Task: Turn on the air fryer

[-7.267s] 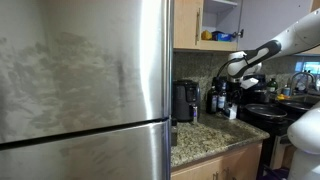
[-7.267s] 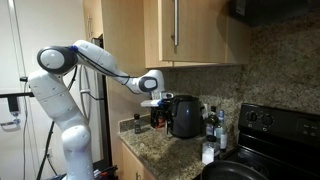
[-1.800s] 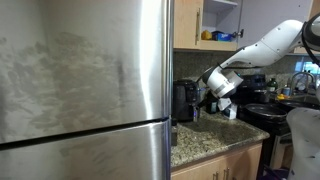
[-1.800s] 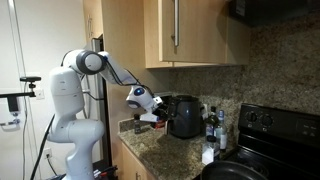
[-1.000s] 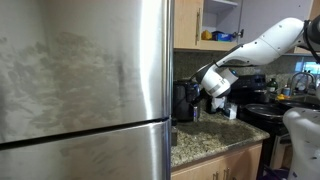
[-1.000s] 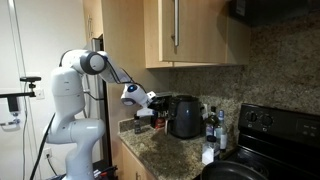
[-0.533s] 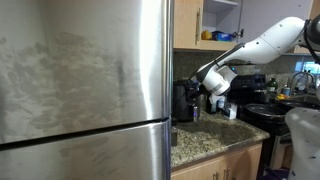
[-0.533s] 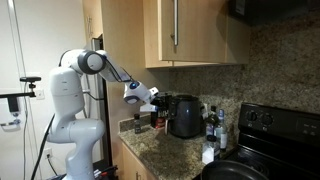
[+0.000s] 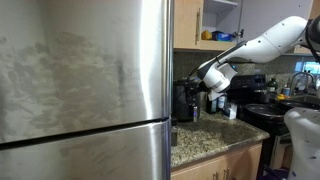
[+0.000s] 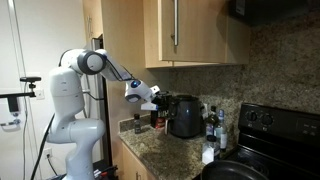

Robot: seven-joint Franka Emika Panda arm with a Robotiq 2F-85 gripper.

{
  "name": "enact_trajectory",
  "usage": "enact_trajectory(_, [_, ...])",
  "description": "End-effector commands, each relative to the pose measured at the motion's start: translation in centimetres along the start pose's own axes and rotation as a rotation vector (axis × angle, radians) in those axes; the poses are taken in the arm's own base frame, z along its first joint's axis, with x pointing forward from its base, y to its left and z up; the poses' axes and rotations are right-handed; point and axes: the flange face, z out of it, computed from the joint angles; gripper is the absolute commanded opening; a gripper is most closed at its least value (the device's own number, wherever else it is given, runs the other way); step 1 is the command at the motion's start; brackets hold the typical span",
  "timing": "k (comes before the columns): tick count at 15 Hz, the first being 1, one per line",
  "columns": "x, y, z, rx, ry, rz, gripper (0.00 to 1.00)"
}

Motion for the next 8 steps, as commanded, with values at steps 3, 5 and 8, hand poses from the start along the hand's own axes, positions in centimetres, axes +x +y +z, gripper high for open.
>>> enact_trajectory(3, [-2.5,0.1,1.3,-0.012,-0.069,0.022,1.00])
enact_trajectory(5, [-3.3,-0.2,1.8,-0.018,-0.092,0.022,1.00])
enact_trajectory(8, [-3.4,0.0,3.0,-0.032,-0.115,0.017,1.00])
